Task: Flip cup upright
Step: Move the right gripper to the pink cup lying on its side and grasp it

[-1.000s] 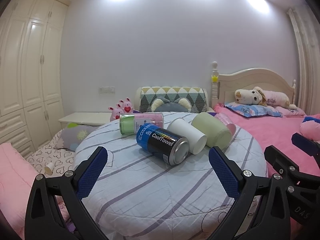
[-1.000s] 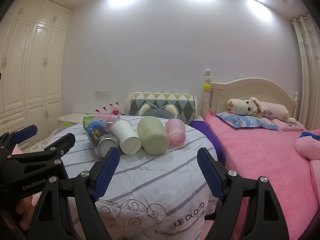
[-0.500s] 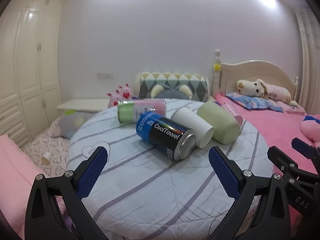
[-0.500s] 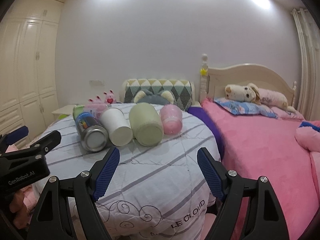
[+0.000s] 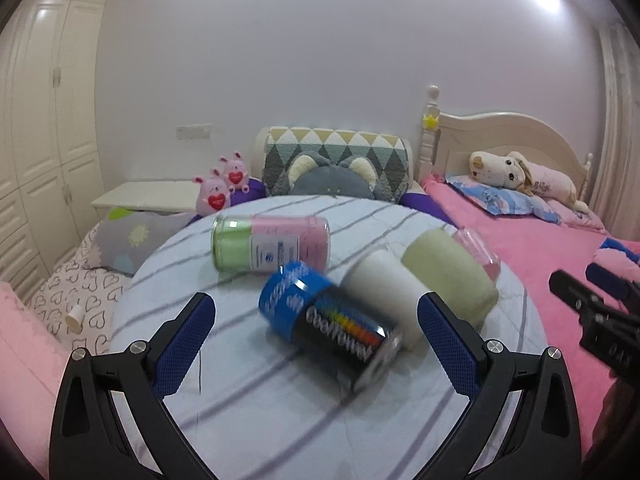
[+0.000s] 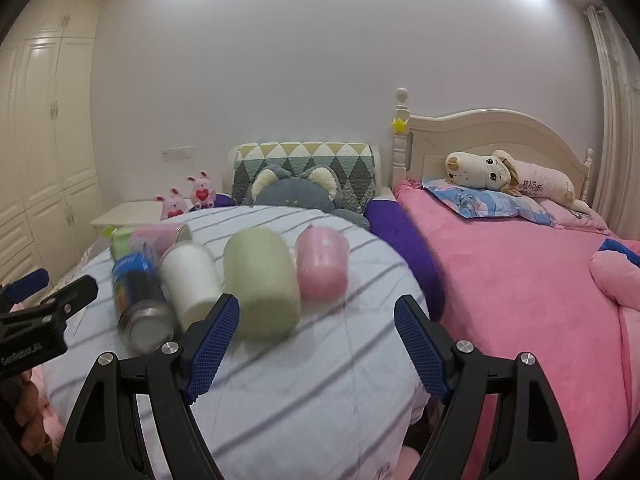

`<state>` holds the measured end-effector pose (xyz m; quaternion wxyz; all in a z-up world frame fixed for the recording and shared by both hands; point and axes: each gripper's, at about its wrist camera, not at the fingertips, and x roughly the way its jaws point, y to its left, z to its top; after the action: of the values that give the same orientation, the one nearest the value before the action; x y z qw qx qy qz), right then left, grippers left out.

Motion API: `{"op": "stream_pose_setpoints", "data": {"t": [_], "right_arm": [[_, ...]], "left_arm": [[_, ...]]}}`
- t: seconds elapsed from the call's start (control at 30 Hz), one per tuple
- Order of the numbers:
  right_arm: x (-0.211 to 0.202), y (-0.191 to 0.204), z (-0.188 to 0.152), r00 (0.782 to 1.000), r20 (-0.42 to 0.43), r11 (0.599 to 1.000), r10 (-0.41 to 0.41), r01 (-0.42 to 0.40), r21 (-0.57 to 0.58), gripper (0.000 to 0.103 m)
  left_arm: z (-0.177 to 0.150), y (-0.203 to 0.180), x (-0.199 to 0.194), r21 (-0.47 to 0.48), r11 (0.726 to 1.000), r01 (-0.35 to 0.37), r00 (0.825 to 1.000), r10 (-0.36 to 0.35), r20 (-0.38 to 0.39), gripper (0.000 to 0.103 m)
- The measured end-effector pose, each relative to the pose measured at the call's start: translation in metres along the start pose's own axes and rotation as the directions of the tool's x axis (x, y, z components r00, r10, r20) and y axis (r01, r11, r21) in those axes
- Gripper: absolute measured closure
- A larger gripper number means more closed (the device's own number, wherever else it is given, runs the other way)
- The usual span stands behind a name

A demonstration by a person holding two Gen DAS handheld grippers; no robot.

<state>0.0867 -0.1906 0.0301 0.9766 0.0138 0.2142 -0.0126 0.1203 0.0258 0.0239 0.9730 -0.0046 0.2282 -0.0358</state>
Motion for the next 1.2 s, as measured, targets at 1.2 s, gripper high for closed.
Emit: {"op": "stream_pose_setpoints", "data": {"t": [1.2], "right_arm": [[0.208, -0.029, 0.047, 0.74, -0.655, 0.984, 0.154, -0.173, 0.036, 0.022]], "left_arm": [[0.059, 0.005, 0.135, 0.075, 0.994, -0.085, 0.937, 0.105, -0.334, 0.001]]}}
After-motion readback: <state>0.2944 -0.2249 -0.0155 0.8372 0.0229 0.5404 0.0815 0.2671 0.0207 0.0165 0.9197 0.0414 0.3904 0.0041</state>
